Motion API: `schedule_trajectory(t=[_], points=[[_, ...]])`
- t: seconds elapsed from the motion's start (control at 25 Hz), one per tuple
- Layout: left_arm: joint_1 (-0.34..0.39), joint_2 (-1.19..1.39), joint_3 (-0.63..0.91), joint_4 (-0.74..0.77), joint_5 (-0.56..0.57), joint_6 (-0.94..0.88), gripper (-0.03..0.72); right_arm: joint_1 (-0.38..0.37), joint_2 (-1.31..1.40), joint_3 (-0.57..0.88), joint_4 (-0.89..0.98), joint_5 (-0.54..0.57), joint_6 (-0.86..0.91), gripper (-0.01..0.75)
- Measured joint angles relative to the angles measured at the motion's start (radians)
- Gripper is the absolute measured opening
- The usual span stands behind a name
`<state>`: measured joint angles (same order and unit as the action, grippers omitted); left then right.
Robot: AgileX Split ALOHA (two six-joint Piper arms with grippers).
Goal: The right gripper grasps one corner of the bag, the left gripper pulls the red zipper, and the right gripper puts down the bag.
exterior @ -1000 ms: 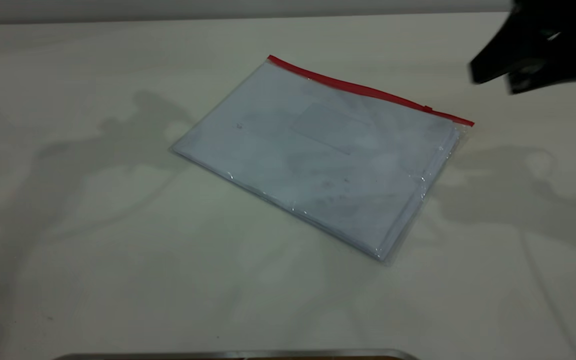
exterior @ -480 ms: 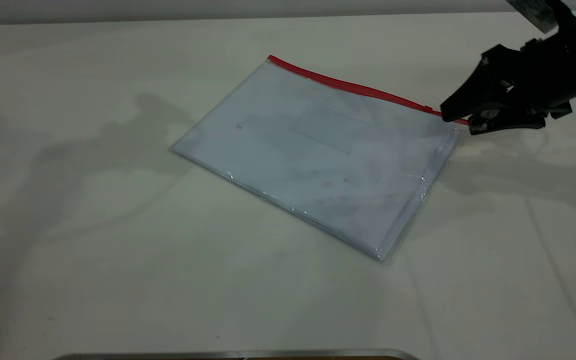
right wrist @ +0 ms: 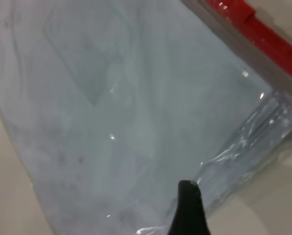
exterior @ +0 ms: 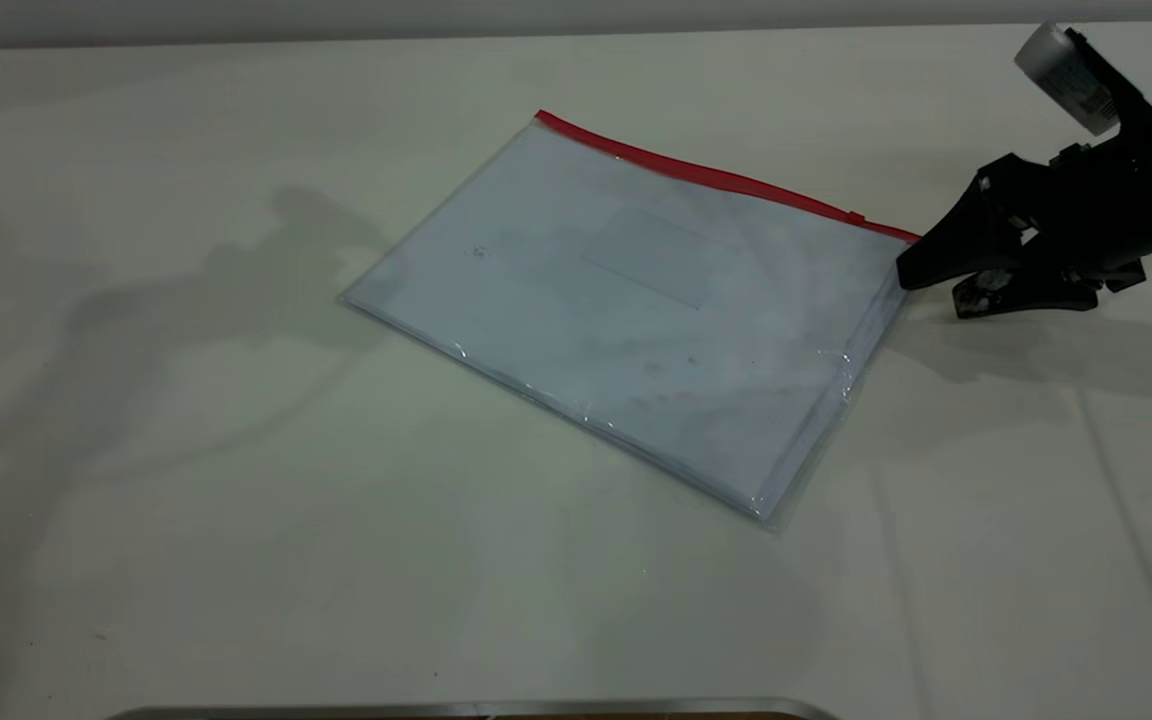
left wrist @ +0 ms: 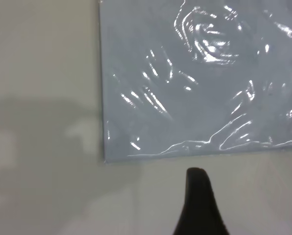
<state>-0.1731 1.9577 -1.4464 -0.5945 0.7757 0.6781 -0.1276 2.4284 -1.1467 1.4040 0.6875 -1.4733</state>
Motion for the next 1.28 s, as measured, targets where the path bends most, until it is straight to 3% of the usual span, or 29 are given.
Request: schedule_trajectory(t=[0.44, 0.88, 1.28], points=[[0.0, 0.0, 0.0, -0.006, 0.0, -0.004, 0.582, 0.0, 0.055, -0.067, 0.061, 0.003, -0.145, 0.63], [0.0, 0.0, 0.0, -0.006, 0.0, -0.003, 0.582, 0.008, 0.12, -0.07, 0.223, 0.098, -0.31, 0.612], [0.0, 0.0, 0.0, -0.006, 0.0, -0.003, 0.582, 0.011, 0.138, -0.072, 0.294, 0.296, -0.392, 0.587]])
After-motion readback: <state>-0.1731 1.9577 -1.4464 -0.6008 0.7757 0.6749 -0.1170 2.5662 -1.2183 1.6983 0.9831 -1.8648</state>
